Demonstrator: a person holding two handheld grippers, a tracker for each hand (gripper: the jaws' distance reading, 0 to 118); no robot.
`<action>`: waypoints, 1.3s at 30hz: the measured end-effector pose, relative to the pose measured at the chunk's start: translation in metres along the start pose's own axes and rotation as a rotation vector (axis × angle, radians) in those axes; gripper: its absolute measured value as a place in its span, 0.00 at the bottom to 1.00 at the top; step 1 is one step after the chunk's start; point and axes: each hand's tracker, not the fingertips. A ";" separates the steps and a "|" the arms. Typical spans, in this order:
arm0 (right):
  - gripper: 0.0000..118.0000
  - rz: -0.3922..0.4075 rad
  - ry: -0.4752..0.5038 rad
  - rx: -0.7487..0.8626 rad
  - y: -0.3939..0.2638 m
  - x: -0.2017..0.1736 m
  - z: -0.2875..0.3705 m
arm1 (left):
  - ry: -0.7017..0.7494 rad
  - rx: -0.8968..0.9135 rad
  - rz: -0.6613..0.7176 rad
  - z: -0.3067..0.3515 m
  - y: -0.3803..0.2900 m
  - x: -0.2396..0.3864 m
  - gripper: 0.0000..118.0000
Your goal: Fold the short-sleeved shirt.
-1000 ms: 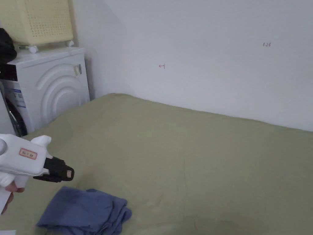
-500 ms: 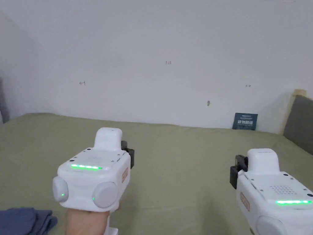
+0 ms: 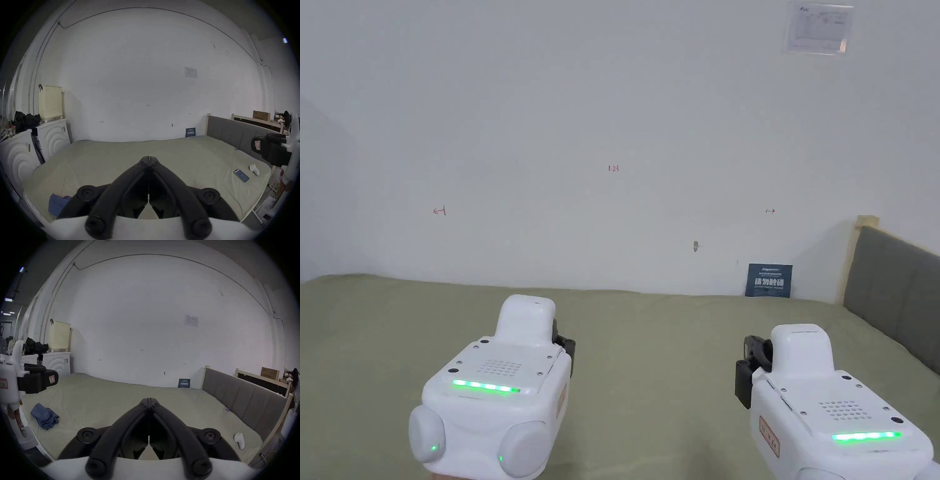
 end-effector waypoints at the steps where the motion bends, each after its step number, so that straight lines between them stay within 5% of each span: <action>1: 0.00 -0.001 -0.001 -0.004 0.000 0.000 -0.001 | 0.003 0.000 0.000 0.000 -0.001 -0.001 0.00; 6: 0.02 -0.004 -0.008 0.000 0.001 -0.003 -0.004 | 0.007 -0.011 -0.009 -0.001 -0.002 -0.003 0.02; 7: 0.15 -0.005 -0.014 0.007 0.002 -0.003 -0.003 | 0.018 -0.013 -0.012 -0.003 -0.002 -0.003 0.04; 8: 0.44 -0.007 -0.021 0.013 0.004 -0.003 -0.005 | 0.040 -0.013 -0.020 -0.005 -0.002 -0.004 0.14; 9: 0.91 -0.012 -0.030 -0.005 0.006 -0.002 -0.010 | 0.068 -0.007 -0.021 -0.005 -0.001 -0.004 0.49; 10: 0.98 -0.016 -0.037 -0.017 0.006 -0.001 -0.013 | 0.069 -0.013 -0.018 -0.007 -0.001 -0.005 0.80; 11: 0.98 -0.047 -0.069 0.126 0.003 0.000 -0.001 | 0.080 -0.016 -0.014 -0.009 -0.001 -0.006 0.99; 12: 1.00 -0.024 -0.046 0.039 -0.001 -0.003 0.003 | 0.079 -0.009 -0.009 -0.008 -0.002 -0.008 1.00; 33: 1.00 -0.024 -0.027 0.031 0.008 -0.003 0.000 | 0.102 0.021 -0.008 -0.001 -0.002 -0.010 1.00; 39: 1.00 -0.018 -0.019 0.036 0.009 -0.004 0.005 | 0.004 0.032 0.033 0.008 0.000 -0.010 1.00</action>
